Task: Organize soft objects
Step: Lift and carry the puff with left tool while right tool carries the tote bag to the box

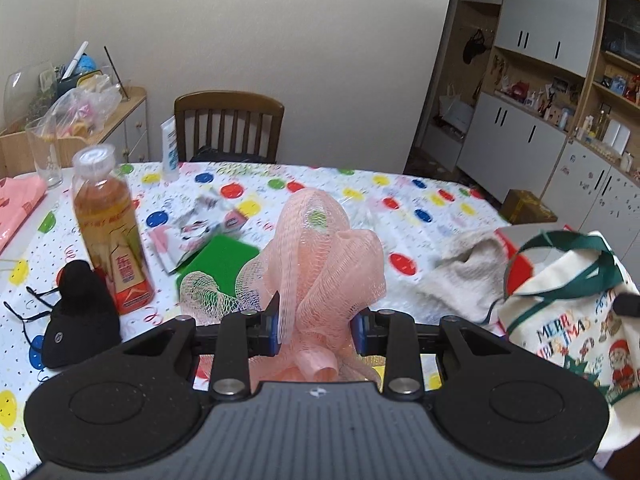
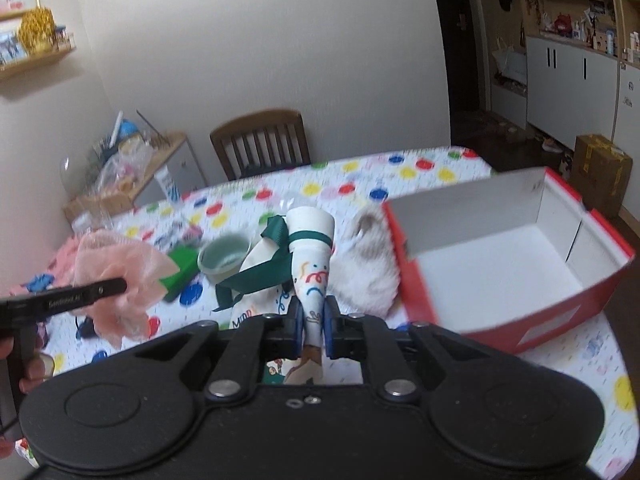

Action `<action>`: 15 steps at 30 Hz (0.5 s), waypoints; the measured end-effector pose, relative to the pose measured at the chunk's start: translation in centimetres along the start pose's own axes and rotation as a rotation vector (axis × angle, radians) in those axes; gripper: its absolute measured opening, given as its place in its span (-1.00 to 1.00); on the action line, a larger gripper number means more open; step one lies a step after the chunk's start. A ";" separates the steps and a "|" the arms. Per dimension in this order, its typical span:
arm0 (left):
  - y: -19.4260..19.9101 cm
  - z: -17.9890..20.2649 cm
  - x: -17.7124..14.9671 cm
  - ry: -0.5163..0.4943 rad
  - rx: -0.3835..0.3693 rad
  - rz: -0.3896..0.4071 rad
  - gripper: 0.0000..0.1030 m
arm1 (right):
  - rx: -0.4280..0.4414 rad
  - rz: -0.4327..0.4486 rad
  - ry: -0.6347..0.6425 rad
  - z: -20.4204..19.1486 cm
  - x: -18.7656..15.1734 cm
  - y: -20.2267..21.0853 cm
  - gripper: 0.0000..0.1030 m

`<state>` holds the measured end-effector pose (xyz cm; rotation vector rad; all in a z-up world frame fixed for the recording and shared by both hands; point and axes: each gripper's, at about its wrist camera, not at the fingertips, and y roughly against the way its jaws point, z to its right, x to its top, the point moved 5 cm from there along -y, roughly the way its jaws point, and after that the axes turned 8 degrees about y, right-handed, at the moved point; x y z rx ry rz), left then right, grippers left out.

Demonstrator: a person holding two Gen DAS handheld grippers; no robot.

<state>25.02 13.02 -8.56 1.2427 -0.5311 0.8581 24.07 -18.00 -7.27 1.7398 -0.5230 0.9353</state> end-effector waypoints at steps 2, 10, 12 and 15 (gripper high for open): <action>0.2 1.4 0.3 0.001 -0.007 0.000 -0.39 | 0.008 0.022 0.000 1.2 0.8 0.7 -0.83; -0.3 9.0 1.3 -0.045 -0.051 0.013 -0.39 | 0.024 0.070 -0.027 7.4 3.7 2.4 -0.83; -0.9 11.2 1.4 -0.058 -0.065 0.010 -0.39 | 0.018 0.075 -0.034 9.1 4.3 2.6 -0.83; -1.7 14.6 1.5 -0.100 -0.088 0.014 -0.39 | 0.005 0.076 -0.046 11.7 5.1 2.5 -0.83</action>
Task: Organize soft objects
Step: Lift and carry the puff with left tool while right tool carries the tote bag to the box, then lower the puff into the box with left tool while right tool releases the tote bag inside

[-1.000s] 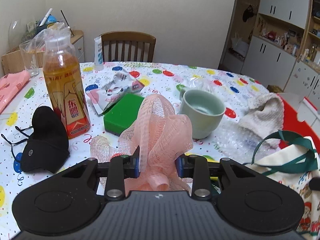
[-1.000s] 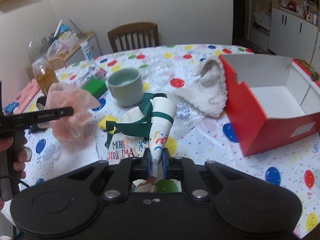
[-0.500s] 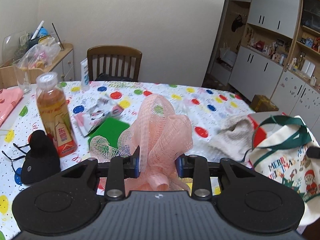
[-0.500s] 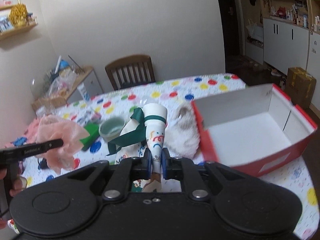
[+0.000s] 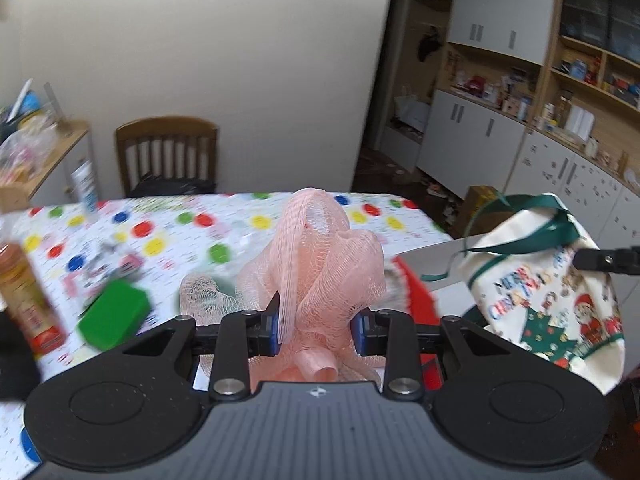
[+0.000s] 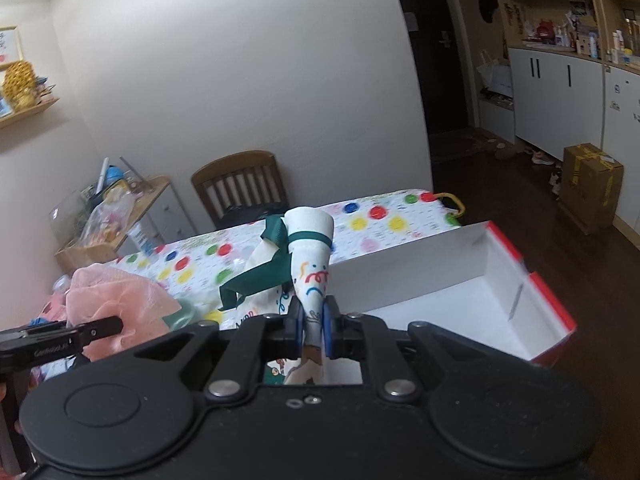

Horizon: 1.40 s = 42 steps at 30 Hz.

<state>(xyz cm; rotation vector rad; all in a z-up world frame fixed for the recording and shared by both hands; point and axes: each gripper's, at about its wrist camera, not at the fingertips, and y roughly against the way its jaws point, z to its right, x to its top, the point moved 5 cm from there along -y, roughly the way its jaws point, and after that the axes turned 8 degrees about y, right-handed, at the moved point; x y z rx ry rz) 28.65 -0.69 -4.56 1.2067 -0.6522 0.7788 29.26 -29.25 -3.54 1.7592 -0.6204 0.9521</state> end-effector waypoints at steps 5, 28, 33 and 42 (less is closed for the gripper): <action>-2.3 5.2 0.5 -0.061 -0.045 -0.012 -0.39 | -0.028 0.003 -0.008 4.0 0.8 -0.3 -0.83; -16.5 19.7 -3.2 -0.307 -0.067 -0.203 -0.39 | -0.178 -0.102 -0.049 15.5 -0.5 -8.7 -0.83; -19.4 20.3 -4.2 -0.327 -0.030 -0.269 -0.39 | -0.191 -0.144 -0.047 15.9 -1.2 -11.2 -0.83; -22.6 20.3 -5.2 -0.321 0.007 -0.345 -0.39 | -0.205 -0.181 -0.041 16.6 -2.4 -13.7 -0.83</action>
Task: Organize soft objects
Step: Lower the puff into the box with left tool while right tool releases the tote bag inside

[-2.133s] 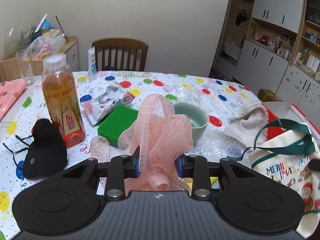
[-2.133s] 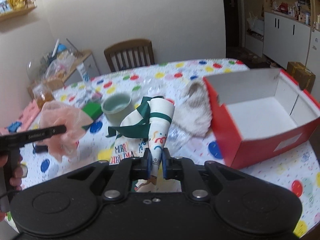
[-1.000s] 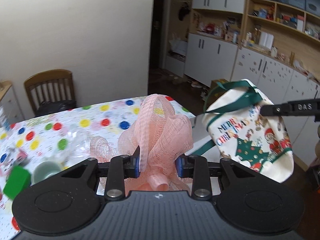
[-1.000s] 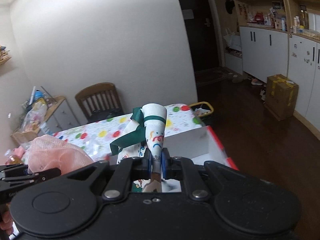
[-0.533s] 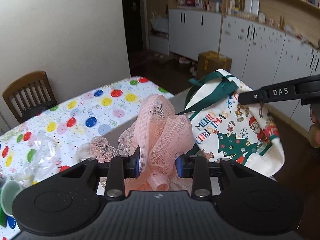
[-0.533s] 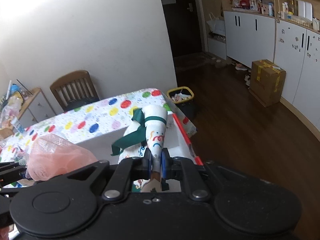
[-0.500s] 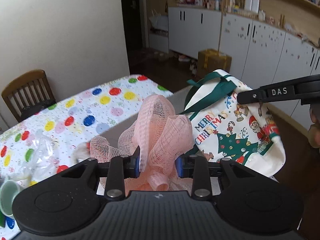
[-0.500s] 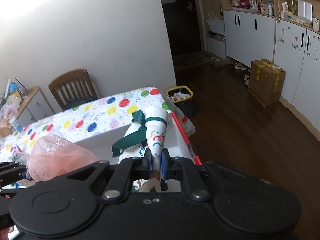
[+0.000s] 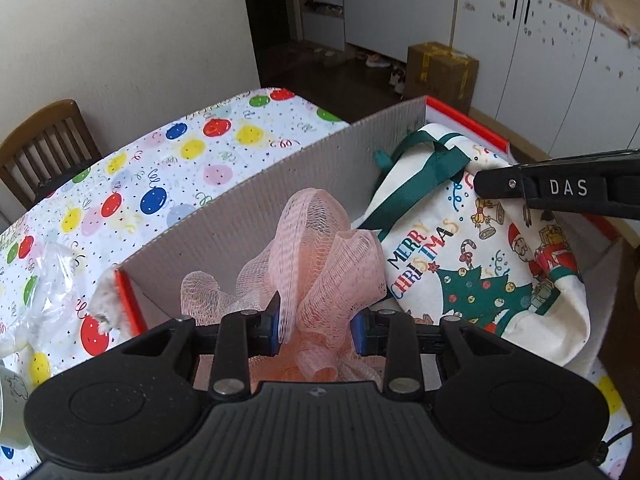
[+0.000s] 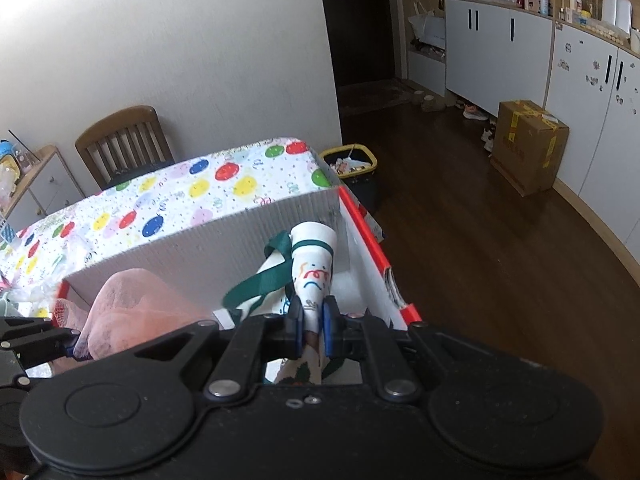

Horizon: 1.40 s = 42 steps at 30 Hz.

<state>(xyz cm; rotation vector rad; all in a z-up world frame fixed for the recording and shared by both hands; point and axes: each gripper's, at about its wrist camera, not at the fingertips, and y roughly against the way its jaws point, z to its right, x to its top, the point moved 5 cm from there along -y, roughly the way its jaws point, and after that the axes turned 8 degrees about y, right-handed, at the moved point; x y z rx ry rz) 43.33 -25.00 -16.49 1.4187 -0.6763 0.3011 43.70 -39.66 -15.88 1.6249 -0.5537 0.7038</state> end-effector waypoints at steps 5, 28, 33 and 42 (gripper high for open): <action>-1.5 0.3 -0.4 0.001 0.004 -0.052 -0.39 | -0.008 -0.033 0.012 -0.1 -0.6 -0.6 -0.83; -1.7 0.2 0.0 0.051 -0.017 -0.105 0.33 | 0.017 -0.101 0.031 0.4 -1.7 -0.2 -0.67; -0.6 -0.1 0.3 0.094 -0.036 -0.082 0.42 | 0.026 -0.096 0.023 0.7 -1.7 0.4 -0.52; 2.9 -0.6 0.4 0.152 -0.072 -0.014 0.53 | 0.064 -0.040 0.027 0.4 -1.6 3.1 0.04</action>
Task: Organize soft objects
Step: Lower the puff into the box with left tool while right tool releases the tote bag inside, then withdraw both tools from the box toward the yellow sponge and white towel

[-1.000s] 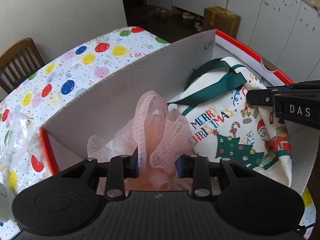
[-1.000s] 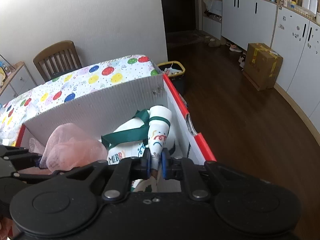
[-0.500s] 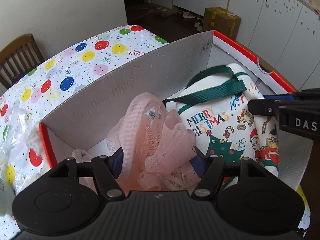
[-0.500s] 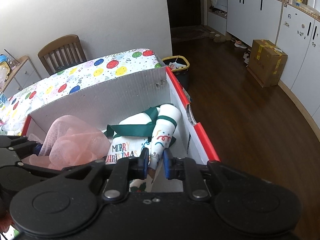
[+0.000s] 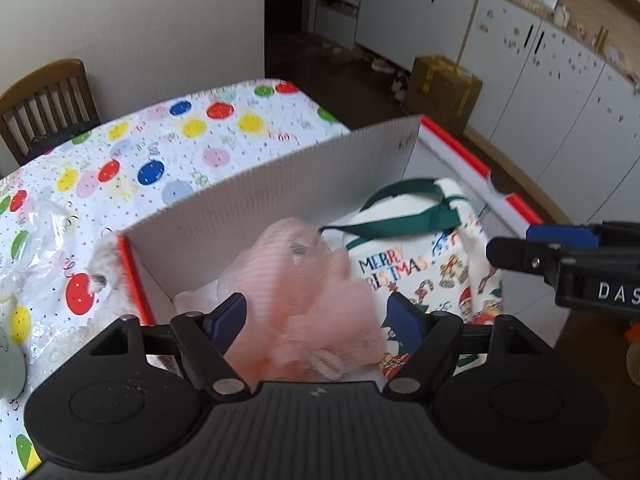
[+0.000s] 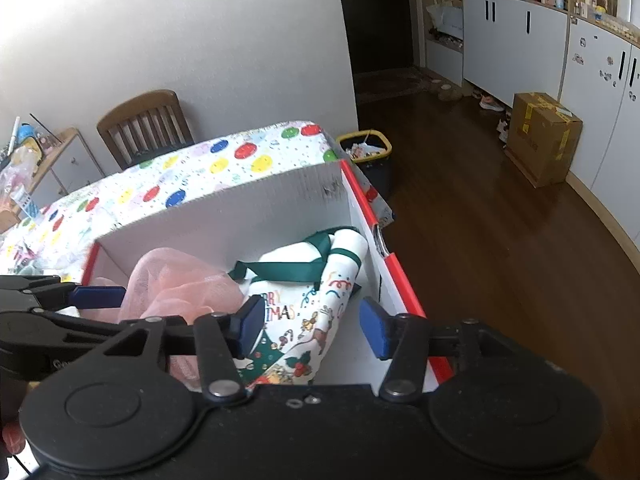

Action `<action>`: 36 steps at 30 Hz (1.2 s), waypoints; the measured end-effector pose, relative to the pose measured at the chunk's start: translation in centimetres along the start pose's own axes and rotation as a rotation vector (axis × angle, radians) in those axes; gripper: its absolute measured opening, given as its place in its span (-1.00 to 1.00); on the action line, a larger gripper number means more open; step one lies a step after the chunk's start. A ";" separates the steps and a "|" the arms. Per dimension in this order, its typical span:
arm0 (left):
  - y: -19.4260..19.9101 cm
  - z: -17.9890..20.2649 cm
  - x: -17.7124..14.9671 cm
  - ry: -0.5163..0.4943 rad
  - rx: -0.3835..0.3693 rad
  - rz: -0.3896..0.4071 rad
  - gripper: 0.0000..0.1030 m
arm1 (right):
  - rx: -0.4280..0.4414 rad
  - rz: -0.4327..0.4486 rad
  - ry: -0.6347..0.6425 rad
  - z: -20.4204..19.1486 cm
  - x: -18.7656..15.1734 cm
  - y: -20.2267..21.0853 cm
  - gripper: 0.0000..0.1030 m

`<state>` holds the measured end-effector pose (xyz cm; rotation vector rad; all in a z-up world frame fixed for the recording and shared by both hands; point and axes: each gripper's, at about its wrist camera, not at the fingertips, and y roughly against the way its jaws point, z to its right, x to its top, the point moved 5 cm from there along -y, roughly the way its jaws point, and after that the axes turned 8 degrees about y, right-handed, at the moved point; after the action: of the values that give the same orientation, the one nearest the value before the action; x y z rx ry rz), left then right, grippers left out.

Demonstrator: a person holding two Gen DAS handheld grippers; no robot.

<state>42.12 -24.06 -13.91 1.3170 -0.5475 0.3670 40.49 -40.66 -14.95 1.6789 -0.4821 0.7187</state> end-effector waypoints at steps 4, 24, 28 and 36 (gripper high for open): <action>1.9 -0.2 0.1 0.022 -0.026 0.037 0.58 | 0.020 0.025 0.004 -0.4 0.0 1.4 0.23; 13.3 -4.4 -2.9 0.063 -0.108 0.234 0.65 | 0.145 0.189 0.068 -6.6 0.3 9.3 0.87; 14.8 -7.0 -4.0 0.108 -0.110 0.247 0.74 | 0.165 0.206 0.088 -8.9 0.1 10.1 0.96; 17.4 -12.3 -6.8 0.132 -0.096 0.299 0.94 | 0.202 0.212 0.117 -13.8 -0.6 10.6 0.99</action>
<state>29.10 -7.88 -5.65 1.1106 -0.6436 0.6613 30.30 -29.69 -6.02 1.7767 -0.5227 1.0439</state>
